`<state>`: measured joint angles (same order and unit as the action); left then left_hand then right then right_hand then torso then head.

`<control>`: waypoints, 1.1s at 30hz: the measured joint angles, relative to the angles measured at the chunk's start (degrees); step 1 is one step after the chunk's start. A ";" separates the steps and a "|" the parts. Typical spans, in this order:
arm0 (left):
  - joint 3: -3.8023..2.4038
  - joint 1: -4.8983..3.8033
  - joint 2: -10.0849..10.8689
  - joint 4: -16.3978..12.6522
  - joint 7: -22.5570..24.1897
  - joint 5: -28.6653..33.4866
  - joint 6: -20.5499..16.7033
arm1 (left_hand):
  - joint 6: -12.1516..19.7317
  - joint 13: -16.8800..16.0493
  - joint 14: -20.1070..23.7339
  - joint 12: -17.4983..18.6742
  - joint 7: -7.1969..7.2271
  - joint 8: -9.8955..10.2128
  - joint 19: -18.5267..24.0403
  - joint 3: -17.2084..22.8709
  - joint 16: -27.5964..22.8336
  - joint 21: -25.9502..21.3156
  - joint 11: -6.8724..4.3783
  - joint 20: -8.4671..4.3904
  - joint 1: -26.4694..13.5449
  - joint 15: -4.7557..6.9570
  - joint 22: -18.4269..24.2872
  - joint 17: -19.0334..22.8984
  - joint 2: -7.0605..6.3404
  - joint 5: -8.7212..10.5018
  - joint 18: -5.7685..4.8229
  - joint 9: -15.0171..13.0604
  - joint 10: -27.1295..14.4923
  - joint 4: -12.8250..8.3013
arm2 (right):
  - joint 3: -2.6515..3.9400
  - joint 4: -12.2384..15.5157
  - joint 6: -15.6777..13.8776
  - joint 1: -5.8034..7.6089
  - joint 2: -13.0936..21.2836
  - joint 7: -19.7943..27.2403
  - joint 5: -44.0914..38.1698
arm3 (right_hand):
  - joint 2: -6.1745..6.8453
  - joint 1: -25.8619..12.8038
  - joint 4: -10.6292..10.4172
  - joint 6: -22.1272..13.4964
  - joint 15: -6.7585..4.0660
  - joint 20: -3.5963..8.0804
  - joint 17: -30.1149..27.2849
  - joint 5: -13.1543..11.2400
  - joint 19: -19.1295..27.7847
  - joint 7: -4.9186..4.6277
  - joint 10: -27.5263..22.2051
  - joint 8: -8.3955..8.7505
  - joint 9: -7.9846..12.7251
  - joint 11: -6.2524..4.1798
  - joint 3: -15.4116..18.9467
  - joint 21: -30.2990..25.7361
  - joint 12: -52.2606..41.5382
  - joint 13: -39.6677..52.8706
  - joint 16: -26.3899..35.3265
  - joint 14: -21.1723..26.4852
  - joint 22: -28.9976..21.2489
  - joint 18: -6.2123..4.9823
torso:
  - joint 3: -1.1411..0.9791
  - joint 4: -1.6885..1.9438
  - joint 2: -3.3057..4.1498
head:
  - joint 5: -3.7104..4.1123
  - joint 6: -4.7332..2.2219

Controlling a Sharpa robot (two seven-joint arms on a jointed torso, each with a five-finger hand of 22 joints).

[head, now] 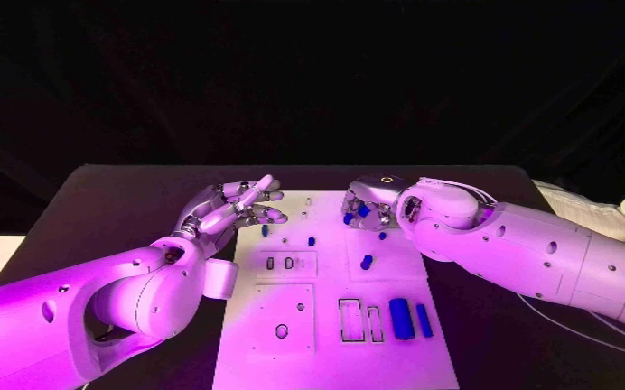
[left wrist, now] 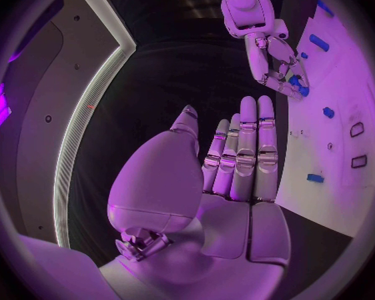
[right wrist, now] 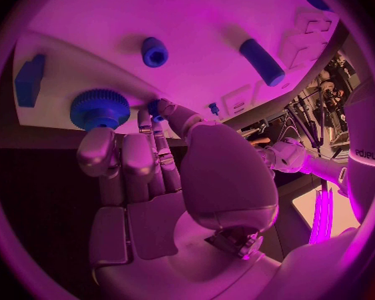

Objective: Assemble the parts on the task board

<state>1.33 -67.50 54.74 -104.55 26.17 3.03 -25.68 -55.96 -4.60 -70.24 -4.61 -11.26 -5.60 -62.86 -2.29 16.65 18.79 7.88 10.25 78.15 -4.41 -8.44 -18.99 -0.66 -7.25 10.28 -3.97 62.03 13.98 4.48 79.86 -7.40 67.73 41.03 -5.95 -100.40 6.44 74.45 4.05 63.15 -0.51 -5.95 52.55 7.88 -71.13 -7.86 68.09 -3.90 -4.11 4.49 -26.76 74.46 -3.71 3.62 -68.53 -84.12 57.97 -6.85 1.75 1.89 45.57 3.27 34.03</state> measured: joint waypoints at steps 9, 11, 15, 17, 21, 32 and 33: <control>0.00 -0.01 0.00 0.24 -0.04 0.13 0.00 | 0.09 0.00 0.20 0.28 -0.08 0.33 -0.20 -0.19 0.46 0.00 0.20 0.20 -0.06 -0.20 -0.03 -0.65 0.06 0.00 0.00 0.00 -0.20 -0.19 | 0.09 0.20 -0.22 0.08 0.06 0.28 0.20 | -1.15 1.15 -0.35 1.65 0.00 0.35 0.81 -0.91 -0.57 0.20 1.59 -0.23 -0.20 -0.44 -1.74 1.13 0.11 0.10 -0.99 0.00 1.46 0.02 | 0.07 0.06 0.35 | 0.11 0.10; 0.00 -0.01 0.00 0.24 -0.04 0.15 0.00 | 0.09 0.00 0.20 0.29 -0.08 0.33 -0.74 -0.24 0.68 0.32 0.20 0.28 -0.06 -0.20 -0.23 -1.12 0.06 0.00 0.01 0.00 -0.20 -0.24 | 0.10 0.18 -0.43 0.09 0.06 0.34 0.22 | -1.29 1.29 -0.40 1.83 0.00 0.30 1.00 -0.94 -0.91 0.17 1.94 -0.45 -0.24 -0.36 -1.78 1.44 0.18 0.10 -1.05 0.00 2.17 0.02 | 0.07 0.09 0.41 | 0.12 0.10; -0.01 -0.01 0.00 0.24 -0.07 0.20 0.01 | 0.09 0.00 0.20 0.29 -0.08 0.33 -0.83 -0.24 0.73 0.41 0.20 0.20 -0.06 -0.20 -0.26 -1.28 0.06 0.00 0.01 0.00 -0.20 -0.24 | 0.00 0.37 -2.47 0.00 0.25 0.40 0.31 | -1.53 1.50 -1.13 2.36 0.00 0.51 0.92 -1.78 -1.12 0.10 2.42 -0.51 -0.27 -0.44 -2.51 1.88 0.27 0.16 -1.28 0.00 2.96 0.02 | 0.08 0.12 0.53 | 0.06 0.02; -0.01 -0.01 0.00 0.24 -0.09 0.23 0.01 | 0.09 0.00 0.20 0.29 -0.08 0.33 -0.82 -0.24 0.73 0.41 0.20 0.20 0.18 -0.20 -0.26 -1.44 0.29 0.00 0.00 0.00 -0.20 -0.24 | -0.01 0.92 -4.60 -0.06 0.61 0.43 0.51 | -1.69 1.65 -1.39 2.37 0.00 0.51 0.92 -1.84 -1.12 0.10 2.42 -0.50 -0.31 -0.44 -2.77 2.14 0.31 0.18 -1.32 0.00 3.19 0.02 | 0.08 0.13 0.57 | -0.03 -0.12; -0.01 -0.02 0.00 0.24 -0.12 0.35 -0.03 | 0.09 0.00 0.61 0.63 -0.08 0.55 -0.83 -0.39 0.73 0.41 0.20 0.20 0.39 -0.19 -0.25 -1.80 0.51 0.00 0.01 0.00 -0.20 -0.40 | 0.17 2.03 -9.25 -0.04 1.02 0.45 1.11 | -1.99 1.80 -1.28 2.36 0.00 0.51 0.39 -2.02 -1.12 0.10 2.42 -0.47 -0.54 -0.44 -3.35 2.14 0.45 0.20 -1.32 0.00 3.23 0.02 | 0.10 0.13 0.62 | -0.08 -0.38; -0.01 -0.05 -0.05 0.26 -0.25 0.75 -0.11 | 0.29 0.00 1.53 0.63 -0.28 0.84 -0.69 -0.39 0.73 0.41 0.60 0.33 0.63 -0.31 -0.25 -2.38 0.74 0.00 0.01 0.00 -0.61 -0.72 | 0.24 0.88 -16.06 0.12 -1.56 -0.51 2.91 | -2.07 1.87 -1.60 2.45 0.00 0.51 -1.50 -1.56 -1.12 -0.24 2.42 0.07 -0.55 -0.43 -4.25 2.12 0.45 0.20 -0.38 0.00 3.01 0.02 | 0.13 0.08 0.82 | 0.09 -1.29; -0.01 -0.05 -0.08 0.29 -0.26 0.78 -0.12 | 0.29 0.00 1.53 0.63 -0.28 0.84 -0.60 -0.39 0.73 0.41 0.60 0.42 0.63 -0.31 -0.24 -2.42 0.74 0.00 0.00 0.00 -0.61 -0.72 | 0.25 0.49 -16.28 0.15 -2.06 -0.66 3.00 | -2.07 1.87 -1.60 2.45 0.00 0.51 -1.50 -1.55 -1.12 -0.24 2.42 0.08 -0.54 -0.43 -4.26 2.12 0.45 0.20 -0.38 0.00 3.01 0.02 | 0.13 0.09 0.84 | 0.10 -1.37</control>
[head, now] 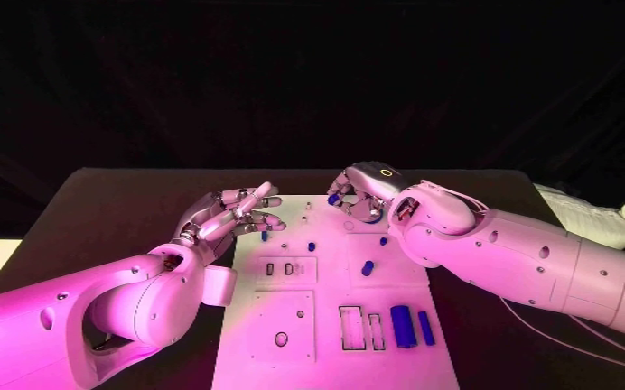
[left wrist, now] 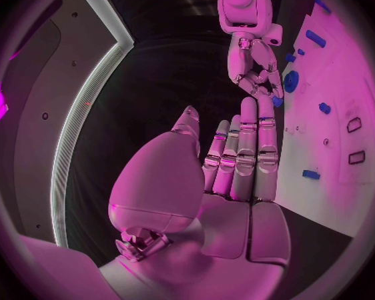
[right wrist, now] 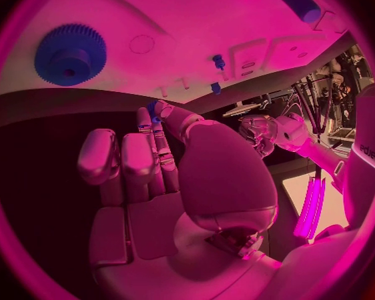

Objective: Assemble the parts on the task board

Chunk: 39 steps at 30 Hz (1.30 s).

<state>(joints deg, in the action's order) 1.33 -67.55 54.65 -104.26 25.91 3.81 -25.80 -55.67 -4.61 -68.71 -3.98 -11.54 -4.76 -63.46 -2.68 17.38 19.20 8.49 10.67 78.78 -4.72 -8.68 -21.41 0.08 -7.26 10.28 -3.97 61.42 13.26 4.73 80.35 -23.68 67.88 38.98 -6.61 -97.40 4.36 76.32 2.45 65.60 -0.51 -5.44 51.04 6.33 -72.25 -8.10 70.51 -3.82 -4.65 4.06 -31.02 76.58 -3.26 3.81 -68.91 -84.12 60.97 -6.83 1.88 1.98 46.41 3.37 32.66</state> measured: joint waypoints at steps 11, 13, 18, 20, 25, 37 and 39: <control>0.00 -0.01 -0.74 0.01 -0.15 0.23 -0.02 | 0.21 0.00 0.20 0.00 -0.20 0.23 0.00 0.17 0.00 0.00 0.24 0.00 -0.01 -0.20 0.00 -0.30 0.45 0.00 0.00 0.00 -0.24 -0.17 | -0.09 -4.49 -0.61 0.06 -5.25 -2.09 0.19 | 0.57 -0.56 -0.48 -0.10 0.00 0.00 0.39 0.03 0.00 -0.08 -0.32 0.03 -0.02 0.34 0.03 0.21 -0.02 0.00 0.00 0.00 0.22 -0.03 | 0.01 0.25 0.29 | 0.05 -0.40; 0.00 -0.02 -0.81 0.07 -0.17 0.26 -0.02 | 0.21 0.00 0.20 0.00 -0.21 0.23 0.00 0.11 0.00 0.00 0.24 0.00 -0.01 -0.20 0.01 -0.30 0.45 0.00 0.00 0.04 -0.24 -0.22 | -0.16 -5.32 -0.53 0.06 -5.98 -2.50 0.19 | 0.80 -0.78 -0.50 -0.11 0.00 0.00 0.39 0.11 0.00 -0.08 -0.42 0.02 -0.04 0.43 0.02 0.21 -0.02 -0.04 0.00 0.00 0.22 -0.04 | 0.01 0.35 0.32 | 0.04 -0.47; 0.00 -0.02 -0.95 0.25 -0.25 0.30 -0.02 | 0.42 0.05 0.39 0.00 -0.42 0.49 0.20 0.01 0.00 0.00 0.52 0.20 -0.01 -0.39 0.01 -0.56 0.45 0.00 0.00 0.05 -0.52 -0.33 | -0.28 -6.60 -0.31 -0.04 -7.21 -3.30 0.18 | 0.88 -0.87 -0.67 -0.12 0.00 -0.23 0.39 0.11 0.23 -0.09 -0.42 -0.02 -0.07 0.43 0.17 0.21 -0.02 -0.05 0.00 0.00 0.21 -0.12 | 0.03 0.41 0.40 | -0.05 -0.45; 0.00 -0.02 -0.99 0.29 -0.29 0.31 -0.01 | 0.42 0.05 0.39 0.00 -0.42 0.49 0.20 0.01 0.00 0.00 0.51 0.20 -0.01 -0.40 0.01 -0.56 0.45 0.00 0.00 0.05 -0.51 -0.33 | -0.30 -6.88 -0.17 -0.06 -7.51 -3.53 0.18 | 0.89 -0.87 -0.67 -0.13 0.00 -0.23 0.39 0.11 0.23 -0.09 -0.42 -0.02 -0.07 0.43 0.17 0.21 -0.02 -0.04 0.00 0.00 0.21 -0.15 | 0.03 0.40 0.41 | -0.22 -0.37; 0.00 -0.02 -1.03 0.32 -0.38 0.34 0.00 | 0.42 0.05 0.39 0.00 -0.41 0.49 0.20 0.01 0.00 0.00 0.51 0.20 -0.01 -0.40 0.01 -0.60 0.45 0.00 0.00 0.05 -0.51 -0.33 | -0.32 -7.31 0.46 -0.08 -8.02 -4.10 0.13 | 1.18 -1.16 -0.91 -0.20 0.00 -0.23 0.38 0.11 0.23 -0.15 -0.42 -0.02 -0.07 0.43 0.40 0.20 -0.02 -0.04 0.00 0.00 0.21 0.45 | 0.04 0.32 0.44 | -0.47 -0.35; 0.00 -0.02 -1.05 0.33 -0.79 0.37 0.01 | 0.62 0.04 0.39 0.00 -0.62 0.49 0.20 0.01 0.00 0.00 0.30 0.20 -0.01 -0.39 0.01 -0.61 0.45 0.00 0.00 0.05 -0.72 -0.32 | -0.33 -7.51 1.78 0.03 -8.82 -4.87 -0.02 | 1.46 -1.45 -1.22 -0.23 0.00 -0.23 0.37 0.11 0.23 -0.15 -0.42 -0.02 -0.06 0.43 0.71 0.20 -0.01 -0.05 0.00 0.00 0.20 0.44 | 0.04 0.24 0.57 | -0.71 -0.43; 0.00 -0.02 -1.05 0.36 -0.88 0.37 0.01 | 0.62 0.04 0.39 0.00 -0.61 0.49 0.20 0.01 0.00 -0.01 0.30 0.20 -0.01 -0.39 0.01 -0.62 0.45 0.00 0.00 0.05 -0.72 -0.32 | -0.37 -7.50 1.82 0.03 -8.99 -4.89 -0.07 | 1.46 -1.45 -1.22 -0.23 0.00 -0.23 0.35 0.11 0.23 -0.16 -0.41 -0.02 -0.04 0.43 0.71 0.20 -0.01 -0.05 0.00 0.00 0.19 0.44 | 0.04 0.25 0.59 | -0.71 -0.44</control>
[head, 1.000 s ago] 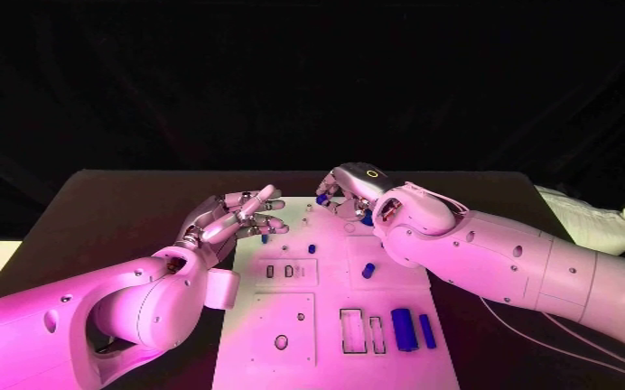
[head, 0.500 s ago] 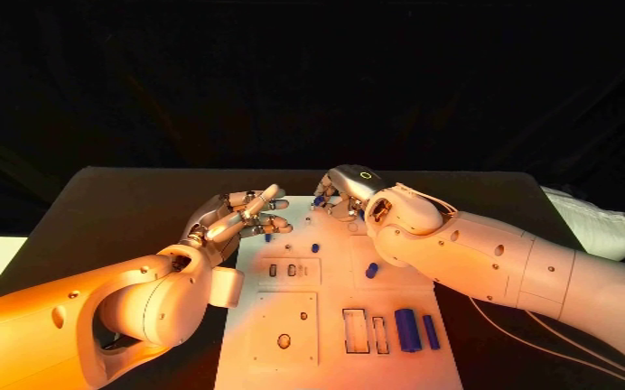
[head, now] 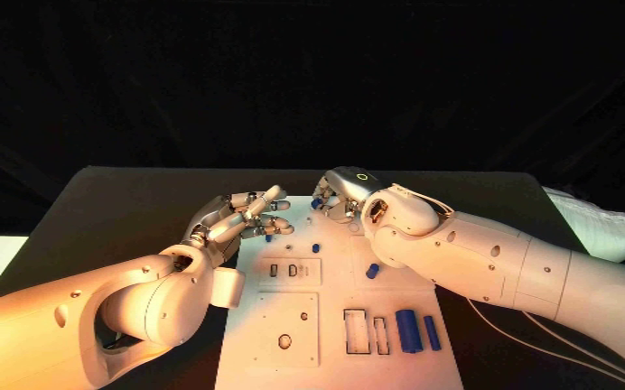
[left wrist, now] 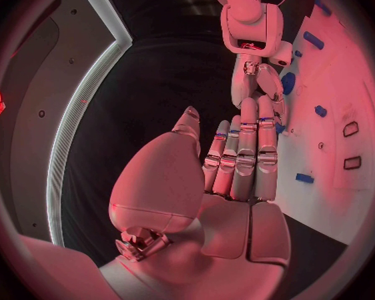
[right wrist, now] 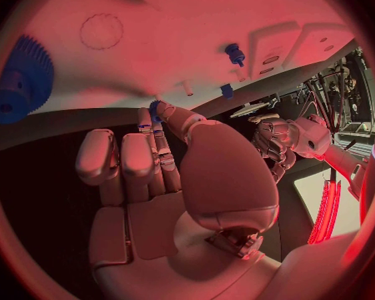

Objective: Assemble the parts on the task board

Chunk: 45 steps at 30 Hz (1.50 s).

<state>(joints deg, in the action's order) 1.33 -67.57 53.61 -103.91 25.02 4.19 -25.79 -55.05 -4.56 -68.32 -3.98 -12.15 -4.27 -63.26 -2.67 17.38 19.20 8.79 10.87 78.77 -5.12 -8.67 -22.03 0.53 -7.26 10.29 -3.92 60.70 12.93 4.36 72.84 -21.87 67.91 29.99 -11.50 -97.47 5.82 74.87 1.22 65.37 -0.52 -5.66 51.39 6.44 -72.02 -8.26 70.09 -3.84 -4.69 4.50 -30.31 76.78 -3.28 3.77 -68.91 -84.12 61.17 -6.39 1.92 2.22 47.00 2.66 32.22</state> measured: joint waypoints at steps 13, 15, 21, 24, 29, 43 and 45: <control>0.00 -0.01 -0.06 0.27 -0.79 0.01 0.03 | 0.00 0.00 0.20 0.00 0.00 0.00 0.00 0.00 0.00 0.00 0.20 0.00 -0.23 0.20 0.00 -0.16 0.23 0.00 0.00 0.00 -0.20 0.00 | -0.21 -0.20 -0.25 0.00 -0.58 -0.38 -0.76 | 0.00 0.00 -0.03 -0.19 0.00 -0.02 -0.32 0.00 0.02 -0.01 0.00 0.18 -0.04 0.00 0.03 0.00 0.00 0.00 0.00 0.00 -0.22 0.00 | 0.02 0.02 0.09 | -0.28 0.13; 0.00 -0.01 -0.07 0.28 -0.89 0.01 0.04 | 0.00 0.00 0.20 0.00 0.00 0.00 0.00 0.00 0.00 0.00 0.20 0.00 -0.23 0.20 0.00 -0.16 0.23 0.00 0.00 0.00 -0.20 0.00 | -0.22 -0.22 -0.25 0.01 -0.67 -0.47 -0.85 | 0.39 -0.39 -0.34 -0.19 0.00 -0.31 -0.82 0.00 0.31 -0.01 -0.13 0.18 -0.08 0.12 0.31 0.00 0.00 0.00 0.00 0.00 -0.69 -0.02 | 0.03 0.00 0.10 | -0.29 0.19; 0.00 -0.02 -0.12 0.29 -1.14 0.02 0.06 | 0.00 0.00 0.42 0.00 0.00 0.00 0.00 0.00 0.00 0.00 0.20 0.00 -0.23 -0.02 0.01 -0.16 0.23 0.00 -0.01 -0.01 -0.20 0.00 | -0.42 -0.31 0.10 0.01 -0.92 -1.08 -1.01 | 1.23 -1.23 -1.43 -1.97 0.76 -0.81 -3.68 -2.26 2.31 -0.74 -3.03 0.08 0.10 0.83 0.98 -1.41 0.00 -0.18 1.83 0.76 -3.29 -0.04 | 0.03 0.01 0.13 | -0.20 0.32; 0.00 -0.02 -0.12 0.29 -1.23 0.02 0.08 | 0.00 0.00 0.42 0.00 0.00 0.00 0.02 0.00 0.00 0.00 0.20 0.02 -0.23 -0.02 0.01 -0.18 0.23 0.00 -0.01 -0.01 -0.20 0.00 | -0.57 -0.38 0.52 -0.09 -1.02 -1.57 -1.04 | 1.47 -1.38 -2.13 -4.16 1.42 -1.24 -6.33 -2.60 4.16 -1.36 -6.18 0.03 0.63 1.41 1.73 -2.93 0.00 -0.18 3.57 1.42 -6.09 -0.06 | 0.03 0.04 0.13 | -0.22 0.34; 0.00 -0.03 -0.08 0.37 -1.30 0.03 0.16 | 0.00 0.05 0.58 0.00 0.00 0.00 0.24 0.00 0.00 0.00 0.26 0.17 -0.23 -0.04 0.01 -0.29 0.23 0.00 0.00 -0.01 -0.32 0.00 | -0.65 -0.09 0.76 -0.12 -0.96 -2.24 -1.07 | 2.22 -0.63 -2.18 -6.44 1.64 -1.86 -8.25 -2.59 5.22 -1.98 -9.27 0.18 0.83 2.21 3.52 -4.11 0.00 -0.18 4.66 1.64 -8.17 -0.09 | 0.01 0.00 0.14 | -0.47 0.40; 0.00 -0.04 0.28 0.79 -1.37 0.05 0.44 | 0.00 0.05 0.84 0.00 0.00 0.00 0.42 -0.16 0.00 0.00 0.20 0.00 -0.22 -0.01 0.01 -0.39 0.22 0.00 0.00 -0.01 -0.62 -0.16 | 0.10 9.07 -1.46 -0.12 7.68 -3.49 -0.40 | 2.03 0.40 -3.15 -6.44 1.39 -1.51 -7.25 -1.22 4.55 -1.60 -5.06 0.17 0.61 1.43 4.12 -4.15 -2.90 0.21 4.00 1.39 -7.35 -0.18 | -0.10 -0.27 0.07 | -0.79 0.05; 0.01 -0.04 0.40 0.81 -1.38 0.05 0.51 | 0.00 0.05 0.84 0.00 0.00 0.00 0.42 -0.16 0.00 0.00 0.20 0.00 -0.22 -0.01 0.01 -0.39 0.22 0.00 -0.01 -0.01 -0.61 -0.16 | 0.50 11.24 -1.49 0.00 10.59 -3.79 0.32 | 2.03 0.40 -3.30 -6.10 0.78 -1.20 -5.71 -1.22 3.40 -1.27 -1.88 0.17 0.61 0.89 3.98 -3.14 -4.33 0.71 2.98 0.78 -5.82 -0.19 | -0.10 -0.41 0.02 | -0.85 -0.08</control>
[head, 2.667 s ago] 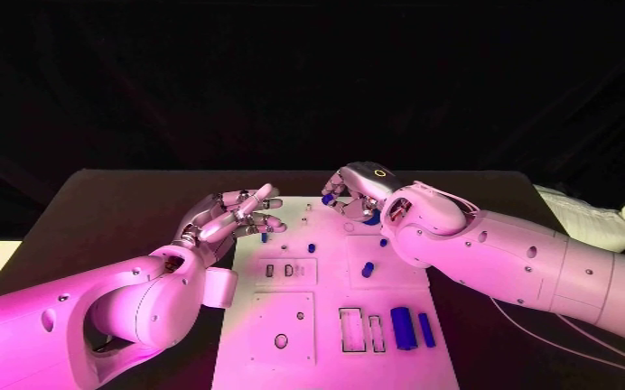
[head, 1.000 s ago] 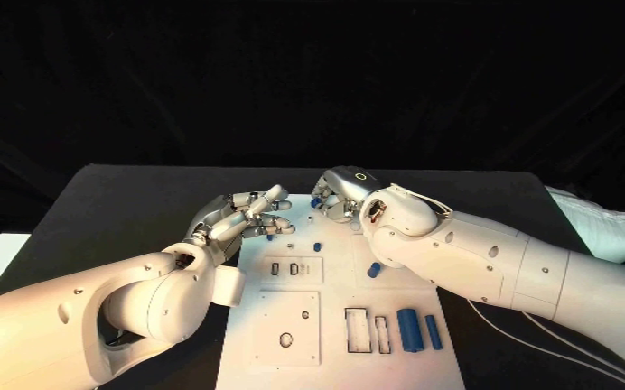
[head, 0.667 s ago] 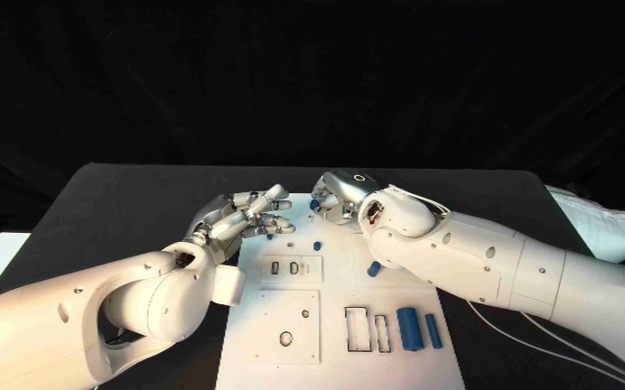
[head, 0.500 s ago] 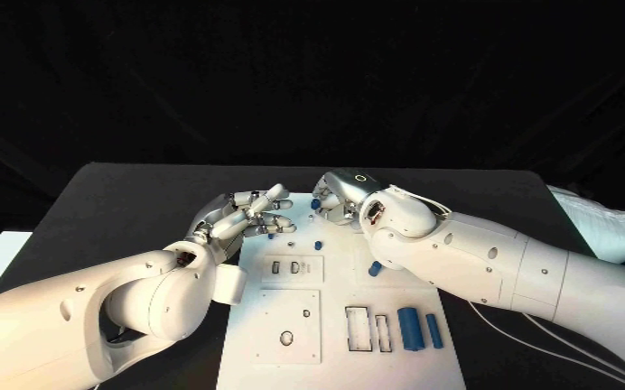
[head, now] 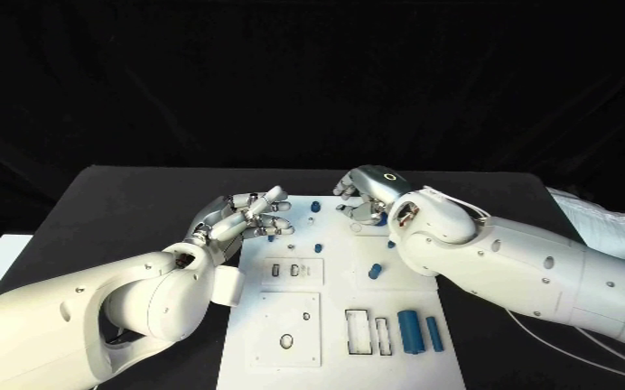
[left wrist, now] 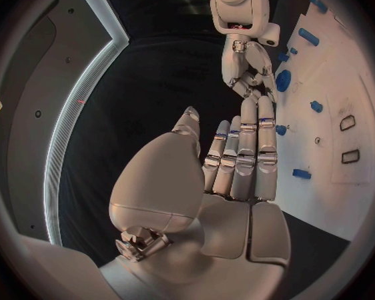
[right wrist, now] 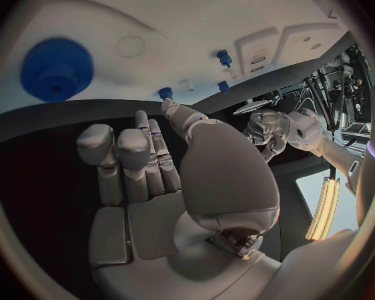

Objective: Assemble the parts on the task board

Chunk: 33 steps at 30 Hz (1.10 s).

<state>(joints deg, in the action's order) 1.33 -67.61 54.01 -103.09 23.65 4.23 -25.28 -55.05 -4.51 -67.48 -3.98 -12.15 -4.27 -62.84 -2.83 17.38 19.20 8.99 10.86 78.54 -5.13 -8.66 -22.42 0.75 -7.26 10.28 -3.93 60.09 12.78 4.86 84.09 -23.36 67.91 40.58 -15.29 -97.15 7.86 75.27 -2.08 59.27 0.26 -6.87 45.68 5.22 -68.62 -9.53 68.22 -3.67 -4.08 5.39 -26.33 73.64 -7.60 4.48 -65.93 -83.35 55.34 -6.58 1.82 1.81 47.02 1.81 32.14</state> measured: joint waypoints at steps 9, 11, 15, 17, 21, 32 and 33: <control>0.00 -0.02 0.19 0.19 -0.01 0.00 0.29 | 0.00 0.00 0.11 0.00 0.00 0.00 0.20 0.00 0.00 0.00 0.00 0.20 0.00 -0.11 0.00 -0.07 0.00 0.00 0.00 -0.01 0.00 0.00 | 1.25 4.96 1.81 0.17 8.83 -0.97 5.18 | 3.94 -0.75 -2.47 -6.42 -1.72 2.35 10.78 2.81 -4.77 1.50 14.16 0.00 0.40 -2.97 6.79 3.82 -9.11 7.58 -6.98 -0.68 7.38 0.25 | -0.21 -0.98 -0.33 | -0.16 -0.42; 0.00 -0.02 0.20 0.23 -0.01 0.00 0.37 | 0.00 0.00 0.20 0.00 0.00 0.00 0.20 0.00 0.00 0.00 0.00 0.20 0.00 -0.20 0.00 -0.07 0.00 0.00 0.00 0.00 0.00 0.00 | 1.32 4.99 2.94 0.10 9.46 -1.35 6.22 | 2.42 1.40 -5.57 -7.58 -2.02 2.50 13.66 4.86 -5.05 1.47 11.80 0.00 0.05 -3.02 13.50 4.34 -12.85 13.37 -8.89 -0.58 8.23 0.89 | -0.27 -1.12 -0.37 | -0.18 -0.43; -0.01 -0.02 0.26 0.33 -0.01 0.00 0.48 | 0.00 0.00 0.20 0.00 0.00 0.00 0.20 0.00 0.00 0.00 0.00 0.20 0.00 -0.20 0.00 -0.10 0.00 0.00 0.00 -0.01 0.00 0.00 | 1.36 4.01 4.92 -0.07 9.95 -2.06 7.64 | 1.48 4.26 -9.37 -7.00 -2.02 2.24 19.88 4.91 -6.75 1.55 10.78 -0.01 -0.32 -2.86 18.26 5.85 -25.01 27.56 -12.46 -0.58 10.95 0.89 | -0.34 -1.22 -0.38 | -0.05 -0.44; -0.01 -0.03 0.29 0.37 -0.01 0.00 0.50 | 0.00 0.00 0.20 0.00 0.00 0.00 0.20 0.00 0.00 0.00 0.00 0.20 0.00 -0.20 0.00 -0.14 0.00 0.00 0.00 0.00 0.00 0.00 | 1.37 3.43 5.46 -0.13 9.95 -2.30 8.15 | 1.15 4.89 -10.39 -6.86 -2.02 2.13 22.89 4.91 -7.43 1.56 11.09 -0.01 -0.32 -2.76 19.06 6.52 -34.18 37.40 -14.12 -0.58 12.26 1.05 | -0.33 -1.22 -0.38 | 0.03 -0.47; -0.01 -0.03 0.29 0.46 0.01 0.00 0.52 | 0.00 0.00 0.20 0.00 0.00 0.00 0.20 0.00 0.00 0.00 0.00 0.20 0.00 -0.20 0.00 -0.14 0.00 0.00 0.00 -0.01 0.00 0.00 | 1.39 2.25 6.46 -0.26 9.53 -2.83 9.23 | 0.61 5.88 -12.41 -6.65 -2.02 1.83 26.02 5.21 -7.73 1.36 10.58 -0.01 -0.32 -2.25 19.53 7.13 -44.72 49.36 -15.74 -0.58 13.88 1.78 | -0.30 -1.17 -0.38 | 0.16 -0.51; 0.01 -0.03 0.16 0.54 0.04 0.00 0.53 | 0.00 -0.01 0.20 0.00 0.00 0.00 0.20 0.00 0.00 0.00 0.00 0.20 0.23 -0.20 0.00 -0.19 0.22 0.00 -0.01 -0.01 0.00 0.00 | 1.40 -0.70 7.67 -0.46 6.40 -3.14 10.67 | 0.37 6.12 -13.52 -6.44 -1.80 1.63 27.23 5.78 -7.93 1.15 10.05 -0.01 -0.32 -2.35 19.83 7.36 -48.51 54.23 -16.25 -0.80 14.42 1.77 | -0.27 -1.02 -0.33 | 0.30 -0.30; 0.01 -0.03 0.17 0.55 0.04 0.00 0.53 | 0.00 -0.01 0.20 0.00 0.00 0.00 0.20 0.00 0.00 0.00 0.00 0.20 0.23 -0.20 0.00 -0.19 0.22 0.00 0.00 -0.01 0.00 0.00 | 1.40 -0.93 7.78 -0.49 6.06 -3.14 10.76 | 0.16 6.33 -13.52 -6.44 -1.80 1.63 27.46 5.78 -7.93 1.15 10.05 -0.01 -0.37 -2.35 19.83 7.59 -49.08 54.78 -16.29 -0.80 14.51 1.77 | -0.27 -1.02 -0.33 | 0.30 -0.29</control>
<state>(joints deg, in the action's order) 1.34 -67.64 54.17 -102.54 23.68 4.24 -24.75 -55.05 -4.52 -67.28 -3.98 -12.15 -4.27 -62.64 -2.83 17.37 19.19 8.99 11.07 78.77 -5.33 -8.65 -22.61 0.97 -7.26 10.28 -3.94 60.09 12.78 6.25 83.16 -15.58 67.42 46.65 -18.43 -86.39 8.01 81.60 -15.59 52.82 -1.54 -5.24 73.15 10.99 -76.55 -8.38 78.26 -3.68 -4.45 3.04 -6.50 81.23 -56.69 59.25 -82.22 -84.14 69.85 -4.81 1.55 0.79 46.69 2.11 31.85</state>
